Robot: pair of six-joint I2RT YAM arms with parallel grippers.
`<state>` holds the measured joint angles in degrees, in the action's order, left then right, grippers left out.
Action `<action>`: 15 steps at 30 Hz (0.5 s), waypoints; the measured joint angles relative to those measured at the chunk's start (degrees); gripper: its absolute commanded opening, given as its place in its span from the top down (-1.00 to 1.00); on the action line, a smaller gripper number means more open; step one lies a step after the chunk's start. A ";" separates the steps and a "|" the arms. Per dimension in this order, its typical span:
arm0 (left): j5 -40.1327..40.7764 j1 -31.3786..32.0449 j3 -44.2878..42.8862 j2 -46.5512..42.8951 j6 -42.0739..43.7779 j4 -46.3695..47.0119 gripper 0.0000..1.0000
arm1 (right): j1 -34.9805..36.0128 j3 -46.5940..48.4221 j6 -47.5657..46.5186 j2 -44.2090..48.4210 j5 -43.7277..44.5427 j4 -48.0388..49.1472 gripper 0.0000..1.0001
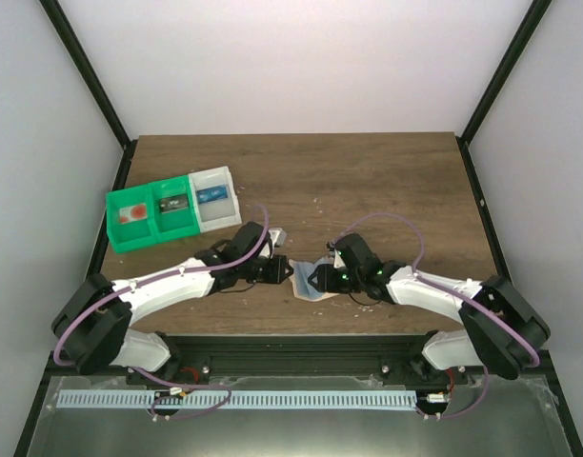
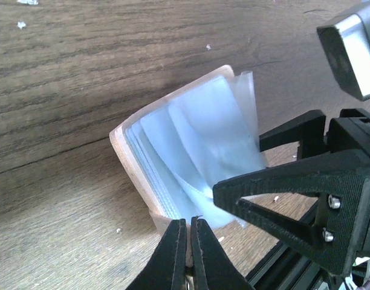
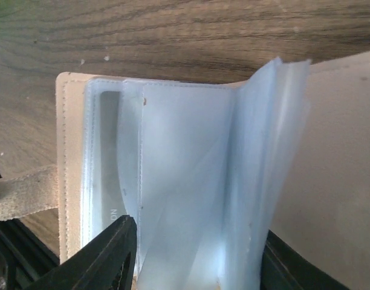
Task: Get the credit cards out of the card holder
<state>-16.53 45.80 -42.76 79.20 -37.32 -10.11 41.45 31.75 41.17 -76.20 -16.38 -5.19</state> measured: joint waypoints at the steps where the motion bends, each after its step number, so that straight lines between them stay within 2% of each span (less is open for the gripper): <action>1: 0.00 0.00 0.24 0.00 -0.02 0.15 1.00 | 0.00 0.02 -0.24 0.07 0.48 -0.42 0.06; 11: 0.70 0.00 0.94 -0.31 -0.04 0.24 1.00 | 0.00 0.02 -2.10 1.66 3.85 -3.28 0.42; 15: 0.85 0.00 0.94 -0.44 -0.02 0.22 1.00 | 0.00 0.02 -2.36 2.62 4.48 -3.30 0.41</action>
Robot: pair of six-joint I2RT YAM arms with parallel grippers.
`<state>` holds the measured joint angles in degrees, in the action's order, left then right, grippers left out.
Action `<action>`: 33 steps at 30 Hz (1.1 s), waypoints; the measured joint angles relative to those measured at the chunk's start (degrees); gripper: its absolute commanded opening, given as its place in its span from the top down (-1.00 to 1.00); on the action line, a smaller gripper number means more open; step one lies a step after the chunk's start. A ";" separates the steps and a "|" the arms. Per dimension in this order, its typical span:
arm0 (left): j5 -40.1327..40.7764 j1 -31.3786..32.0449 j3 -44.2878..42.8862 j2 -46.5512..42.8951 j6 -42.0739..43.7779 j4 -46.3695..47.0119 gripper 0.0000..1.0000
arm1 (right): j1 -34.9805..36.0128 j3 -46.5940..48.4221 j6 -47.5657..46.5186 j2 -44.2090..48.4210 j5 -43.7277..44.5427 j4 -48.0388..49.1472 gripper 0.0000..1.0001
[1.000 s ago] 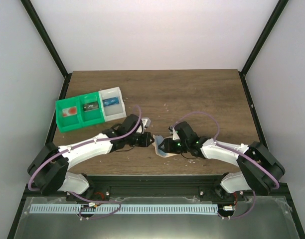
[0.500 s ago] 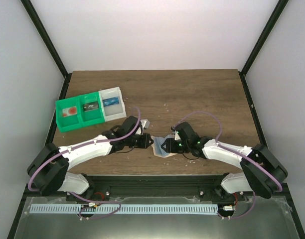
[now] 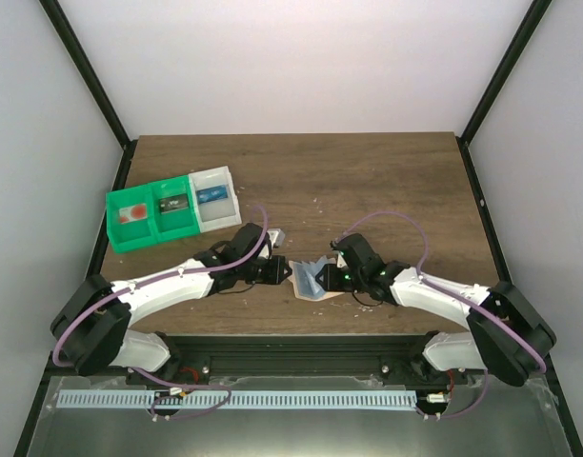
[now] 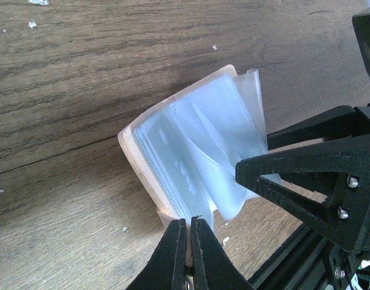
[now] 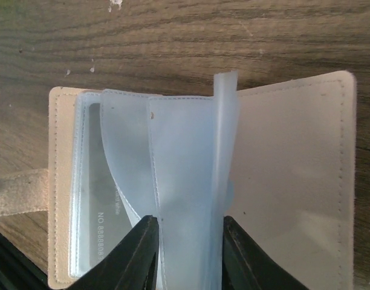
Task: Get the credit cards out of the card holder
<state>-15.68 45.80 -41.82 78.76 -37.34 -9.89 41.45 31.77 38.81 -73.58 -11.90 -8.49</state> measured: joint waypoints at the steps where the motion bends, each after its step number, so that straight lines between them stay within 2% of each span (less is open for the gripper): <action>1: 0.02 0.00 0.00 0.00 0.02 -0.04 1.00 | 0.00 0.02 -0.04 0.07 0.35 -0.09 0.36; 5: 0.13 0.00 0.00 0.00 0.02 -0.09 1.00 | 0.00 0.42 -0.35 0.07 2.84 -1.88 0.18; 8: 0.15 0.00 0.00 0.00 0.02 -0.07 1.00 | 0.00 0.70 -0.46 0.72 5.46 -4.17 0.14; 13: 0.15 0.00 0.00 -0.04 0.02 -0.07 1.00 | 0.00 2.43 -0.39 2.54 8.37 -7.58 0.13; 18: 0.11 0.00 0.00 -0.09 0.00 0.00 1.00 | 0.00 2.60 -0.17 3.23 9.90 -8.22 0.25; 20: 0.09 0.00 0.00 -0.09 0.00 0.00 1.00 | 0.00 2.60 -0.17 3.26 8.87 -7.82 0.25; 27: -0.11 0.00 0.00 -0.09 0.00 0.15 1.00 | 0.00 1.07 1.38 4.70 -0.15 -0.17 -0.01; 33: -0.28 0.00 0.00 -0.09 0.00 0.39 1.00 | 0.02 0.90 2.89 1.27 -5.18 3.52 -0.13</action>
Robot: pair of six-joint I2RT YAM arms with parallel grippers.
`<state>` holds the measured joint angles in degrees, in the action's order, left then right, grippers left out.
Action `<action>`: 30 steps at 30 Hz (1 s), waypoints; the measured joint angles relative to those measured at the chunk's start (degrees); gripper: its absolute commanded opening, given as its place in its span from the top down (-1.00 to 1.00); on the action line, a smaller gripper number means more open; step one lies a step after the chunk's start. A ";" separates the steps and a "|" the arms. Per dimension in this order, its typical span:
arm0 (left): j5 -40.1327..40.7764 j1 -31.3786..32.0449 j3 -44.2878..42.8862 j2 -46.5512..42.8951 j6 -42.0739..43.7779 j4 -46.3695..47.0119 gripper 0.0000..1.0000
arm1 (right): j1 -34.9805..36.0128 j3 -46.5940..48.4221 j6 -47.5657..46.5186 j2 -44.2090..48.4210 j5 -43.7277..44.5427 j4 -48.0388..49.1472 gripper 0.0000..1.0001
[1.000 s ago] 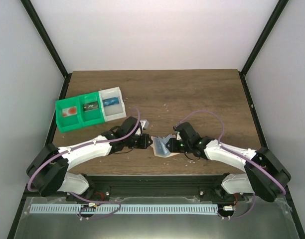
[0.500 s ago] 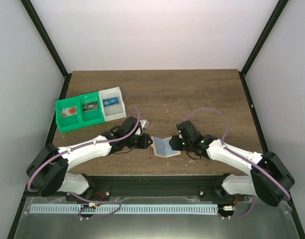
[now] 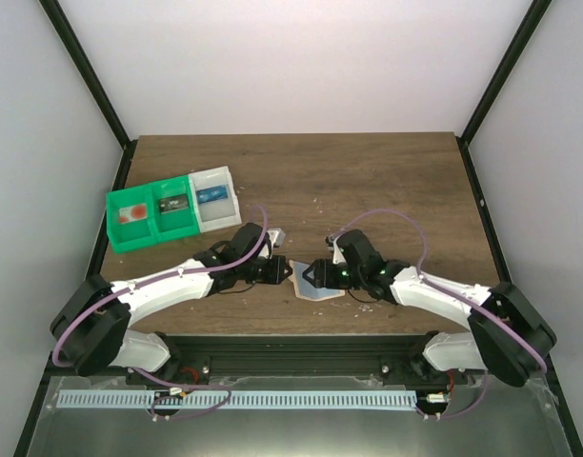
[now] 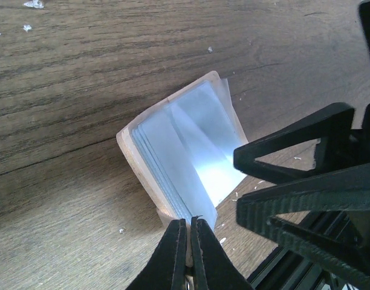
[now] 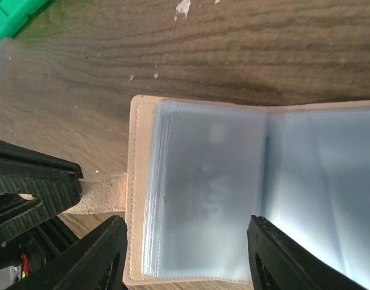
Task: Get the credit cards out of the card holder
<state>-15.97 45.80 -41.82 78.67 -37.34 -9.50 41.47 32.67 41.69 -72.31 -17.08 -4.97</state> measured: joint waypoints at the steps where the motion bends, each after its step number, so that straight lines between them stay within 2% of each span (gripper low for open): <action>1: -0.02 0.00 0.00 0.00 0.00 0.00 1.00 | 0.07 0.00 0.15 -0.68 -0.55 0.42 -0.14; 9: -0.17 0.00 0.00 0.00 0.00 0.00 1.00 | 1.14 0.02 0.15 -5.25 -3.15 1.88 -0.12; 15: -0.17 0.00 0.00 0.00 0.00 -0.02 1.00 | 1.77 0.02 0.15 -7.61 -3.54 2.16 -0.04; 23: -0.17 0.00 0.00 0.00 0.00 -0.04 1.00 | 1.86 0.02 -0.04 -8.50 -2.36 2.14 0.12; 30: -0.17 0.00 0.00 0.00 0.02 -0.02 1.00 | 1.86 0.02 -0.37 -8.35 0.07 0.33 0.13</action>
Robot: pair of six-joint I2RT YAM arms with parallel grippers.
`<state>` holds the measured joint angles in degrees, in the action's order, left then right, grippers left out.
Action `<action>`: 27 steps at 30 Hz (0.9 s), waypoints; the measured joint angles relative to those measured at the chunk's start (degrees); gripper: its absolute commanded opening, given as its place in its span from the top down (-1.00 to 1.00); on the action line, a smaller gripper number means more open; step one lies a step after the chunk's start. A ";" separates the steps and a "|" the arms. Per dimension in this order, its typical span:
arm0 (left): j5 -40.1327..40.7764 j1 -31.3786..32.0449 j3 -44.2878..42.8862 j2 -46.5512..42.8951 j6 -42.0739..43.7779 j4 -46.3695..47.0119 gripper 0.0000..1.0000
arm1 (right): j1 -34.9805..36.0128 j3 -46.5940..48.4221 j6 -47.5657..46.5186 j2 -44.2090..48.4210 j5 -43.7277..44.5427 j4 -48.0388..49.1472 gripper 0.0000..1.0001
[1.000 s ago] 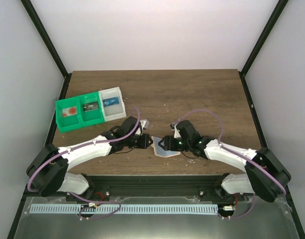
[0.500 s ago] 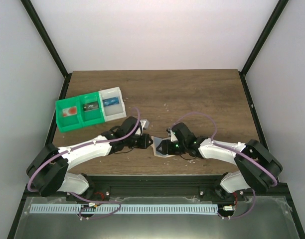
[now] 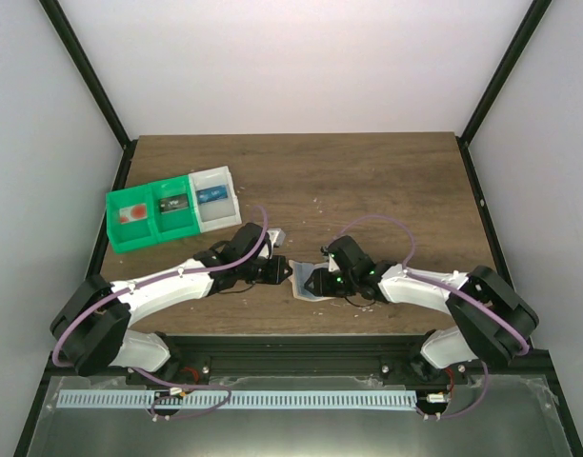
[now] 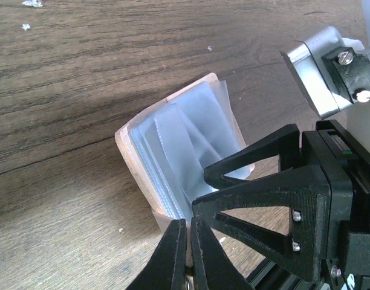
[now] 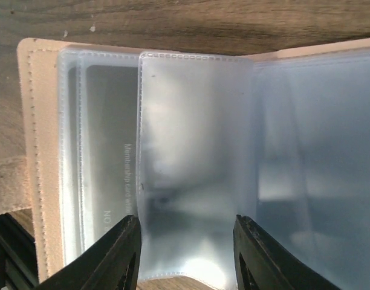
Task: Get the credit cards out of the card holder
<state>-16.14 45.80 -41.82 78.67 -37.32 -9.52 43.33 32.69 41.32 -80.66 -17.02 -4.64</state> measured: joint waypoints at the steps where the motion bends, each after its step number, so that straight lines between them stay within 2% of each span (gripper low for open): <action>1: 0.00 0.00 0.00 0.00 -0.02 0.00 1.00 | 0.00 0.00 -0.04 0.04 0.39 -0.26 0.12; 8: 0.02 0.00 0.00 0.00 -0.04 0.00 1.00 | 0.00 0.50 -0.35 0.11 4.48 -3.58 0.11; 19: 0.02 0.00 0.35 0.00 -0.09 0.11 1.00 | 0.04 4.63 -0.33 3.04 14.27 -14.91 0.12; 22: 0.04 0.00 0.35 -0.02 -0.13 0.11 1.00 | 0.04 4.94 -0.61 5.53 13.55 -14.93 0.12; 27: 0.04 0.00 0.35 -0.11 -0.20 0.20 1.00 | 0.04 3.93 -1.27 10.27 7.56 -8.98 0.16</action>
<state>-16.10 45.80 -41.47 78.56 -37.52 -9.32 43.38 36.62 40.05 -70.39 -9.45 -13.63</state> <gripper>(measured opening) 0.029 0.440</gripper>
